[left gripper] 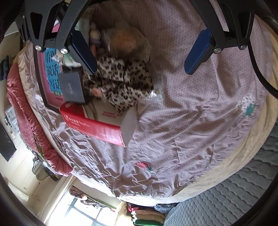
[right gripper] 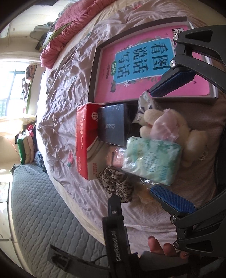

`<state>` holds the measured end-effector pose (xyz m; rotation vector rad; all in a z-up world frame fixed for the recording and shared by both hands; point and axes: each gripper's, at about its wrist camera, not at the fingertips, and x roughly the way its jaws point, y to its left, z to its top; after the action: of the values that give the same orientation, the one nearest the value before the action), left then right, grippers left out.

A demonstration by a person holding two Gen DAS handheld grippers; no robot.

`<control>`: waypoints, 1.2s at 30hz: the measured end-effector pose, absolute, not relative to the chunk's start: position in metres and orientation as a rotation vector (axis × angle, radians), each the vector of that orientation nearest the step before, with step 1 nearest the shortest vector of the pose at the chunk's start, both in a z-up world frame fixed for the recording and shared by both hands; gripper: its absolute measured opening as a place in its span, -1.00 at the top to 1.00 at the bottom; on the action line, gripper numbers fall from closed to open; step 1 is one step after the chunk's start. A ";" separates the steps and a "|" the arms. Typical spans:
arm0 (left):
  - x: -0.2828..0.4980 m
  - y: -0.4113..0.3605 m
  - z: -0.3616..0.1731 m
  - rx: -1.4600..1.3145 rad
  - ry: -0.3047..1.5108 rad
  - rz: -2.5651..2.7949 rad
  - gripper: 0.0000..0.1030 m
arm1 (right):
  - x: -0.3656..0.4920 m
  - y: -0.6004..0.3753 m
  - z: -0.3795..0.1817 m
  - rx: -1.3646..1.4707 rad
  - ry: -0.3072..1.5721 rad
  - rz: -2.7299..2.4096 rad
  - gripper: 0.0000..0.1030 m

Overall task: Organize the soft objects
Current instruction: 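Grasp the leopard-print scrunchie with the left tool while the right tool grasps the green tissue pack, then carry the scrunchie with the left tool while the right tool carries the tissue pack to the pink tray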

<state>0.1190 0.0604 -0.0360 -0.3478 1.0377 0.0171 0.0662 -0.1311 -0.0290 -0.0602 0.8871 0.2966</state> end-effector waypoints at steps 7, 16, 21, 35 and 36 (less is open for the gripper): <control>0.142 0.068 -0.051 -0.329 1.042 0.041 -0.96 | 0.081 -0.114 -0.037 -0.119 0.897 0.311 -0.97; 0.153 0.068 -0.081 -0.393 1.068 -0.032 -0.58 | 0.090 -0.103 -0.052 -0.167 0.923 0.343 -0.51; 0.150 0.067 -0.087 -0.404 1.048 -0.082 -0.16 | 0.090 -0.099 -0.058 -0.164 0.925 0.374 -0.18; 0.129 0.076 -0.066 -0.451 0.965 -0.167 0.59 | 0.088 -0.127 -0.040 0.006 0.881 0.373 -0.07; 0.127 0.077 -0.063 -0.451 0.960 -0.165 0.59 | 0.088 -0.129 -0.038 0.020 0.874 0.373 -0.06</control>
<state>0.1267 0.0774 -0.0630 -0.4507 0.9596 -0.1651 0.0882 -0.1293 -0.0383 0.0196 0.8740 0.3726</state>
